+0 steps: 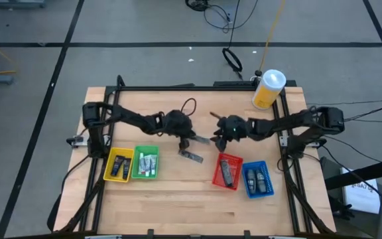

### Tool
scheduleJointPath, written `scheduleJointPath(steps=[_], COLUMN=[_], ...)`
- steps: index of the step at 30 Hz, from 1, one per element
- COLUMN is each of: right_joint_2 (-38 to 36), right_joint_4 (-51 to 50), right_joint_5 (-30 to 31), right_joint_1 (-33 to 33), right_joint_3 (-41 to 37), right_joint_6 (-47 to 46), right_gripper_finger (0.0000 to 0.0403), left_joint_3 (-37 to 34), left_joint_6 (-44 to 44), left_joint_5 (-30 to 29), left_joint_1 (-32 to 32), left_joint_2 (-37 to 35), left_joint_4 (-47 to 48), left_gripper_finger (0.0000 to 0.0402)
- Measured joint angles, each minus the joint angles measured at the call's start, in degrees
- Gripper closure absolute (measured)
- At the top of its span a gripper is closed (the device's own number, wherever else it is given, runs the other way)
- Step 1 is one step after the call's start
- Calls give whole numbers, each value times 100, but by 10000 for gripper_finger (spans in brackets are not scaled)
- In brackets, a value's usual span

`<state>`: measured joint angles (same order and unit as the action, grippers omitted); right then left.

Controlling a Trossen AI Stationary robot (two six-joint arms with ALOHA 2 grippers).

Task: Pick & Place Travel size toiletries
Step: Put the black comb into the red bin

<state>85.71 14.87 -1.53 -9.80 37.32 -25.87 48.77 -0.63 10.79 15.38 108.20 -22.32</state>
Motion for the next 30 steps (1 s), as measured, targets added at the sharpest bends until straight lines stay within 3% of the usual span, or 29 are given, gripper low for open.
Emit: scheduleJointPath(steps=[4,8,12,19,24,30], right_joint_2=[79,269,633,1584,1989,2195], right_joint_4=[7,40,-41,-345,-226,-222], right_joint_5=[-873,-1565,-1687,-2265,-2836,-3083], right_joint_1=[-580,-894,-975,-1147,-1179,-1163], right_joint_3=[0,47,351,1014,1237,1239], right_joint_6=[-62,-140,-124,143,177,136], right_gripper_finger=[205,178,160,157,160,162], left_joint_3=[18,17,20,20,32,280], left_joint_6=[212,375,572,947,1193,1301], left_joint_5=[-510,-435,-405,-1085,-867,-772], left_joint_1=[-357,-713,-967,-922,-718,-640], left_joint_2=[-359,-530,-311,171,610,1115], left_joint_4=[-166,-173,-181,-155,-308,-388], left_gripper_finger=[386,399,397,400,400,400])
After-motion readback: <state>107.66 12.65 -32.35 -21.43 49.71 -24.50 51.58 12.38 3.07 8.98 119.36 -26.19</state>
